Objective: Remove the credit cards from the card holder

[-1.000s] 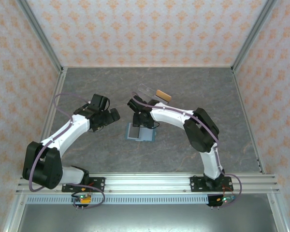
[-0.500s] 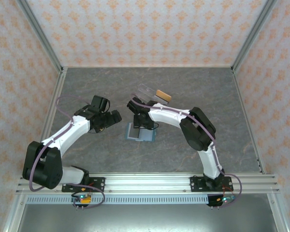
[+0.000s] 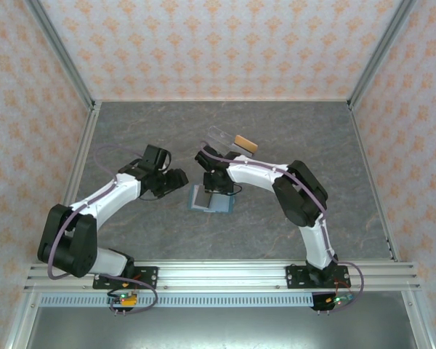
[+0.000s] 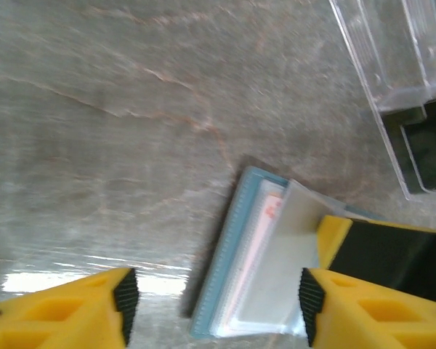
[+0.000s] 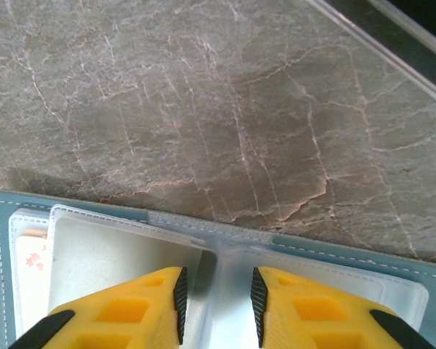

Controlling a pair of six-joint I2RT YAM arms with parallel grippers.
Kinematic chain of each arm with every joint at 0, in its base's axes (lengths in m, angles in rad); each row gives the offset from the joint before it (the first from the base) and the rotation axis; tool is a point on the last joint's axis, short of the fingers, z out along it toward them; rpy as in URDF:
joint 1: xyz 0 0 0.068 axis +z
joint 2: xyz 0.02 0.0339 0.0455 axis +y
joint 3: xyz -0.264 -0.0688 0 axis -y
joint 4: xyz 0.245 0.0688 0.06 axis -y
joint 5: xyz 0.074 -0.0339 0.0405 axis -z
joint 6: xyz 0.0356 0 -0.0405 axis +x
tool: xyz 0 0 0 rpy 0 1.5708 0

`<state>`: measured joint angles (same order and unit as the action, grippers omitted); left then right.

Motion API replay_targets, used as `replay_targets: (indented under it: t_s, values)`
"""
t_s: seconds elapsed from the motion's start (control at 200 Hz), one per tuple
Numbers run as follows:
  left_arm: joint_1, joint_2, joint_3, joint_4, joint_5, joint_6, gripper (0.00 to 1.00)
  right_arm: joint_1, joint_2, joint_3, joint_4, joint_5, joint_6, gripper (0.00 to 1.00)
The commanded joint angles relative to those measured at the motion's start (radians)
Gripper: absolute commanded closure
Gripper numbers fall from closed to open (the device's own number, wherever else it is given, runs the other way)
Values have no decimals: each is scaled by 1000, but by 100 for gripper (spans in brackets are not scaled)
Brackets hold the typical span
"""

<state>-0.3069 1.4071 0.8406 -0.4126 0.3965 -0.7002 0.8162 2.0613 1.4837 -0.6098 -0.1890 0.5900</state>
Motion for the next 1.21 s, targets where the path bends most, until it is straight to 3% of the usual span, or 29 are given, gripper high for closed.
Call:
replay_targets:
  t_s: [0.0,0.5,1.201]
  values:
    - [-34,27,-6,59,45,0,49,-14,-3,-43,-22,4,-15,69]
    - [-126,149,26,118,41,3,72,-20,-7,-70,4,-20,-25,69]
    - [-132,227,28,174,59,-12,68,-23,-14,-91,25,-41,-22,68]
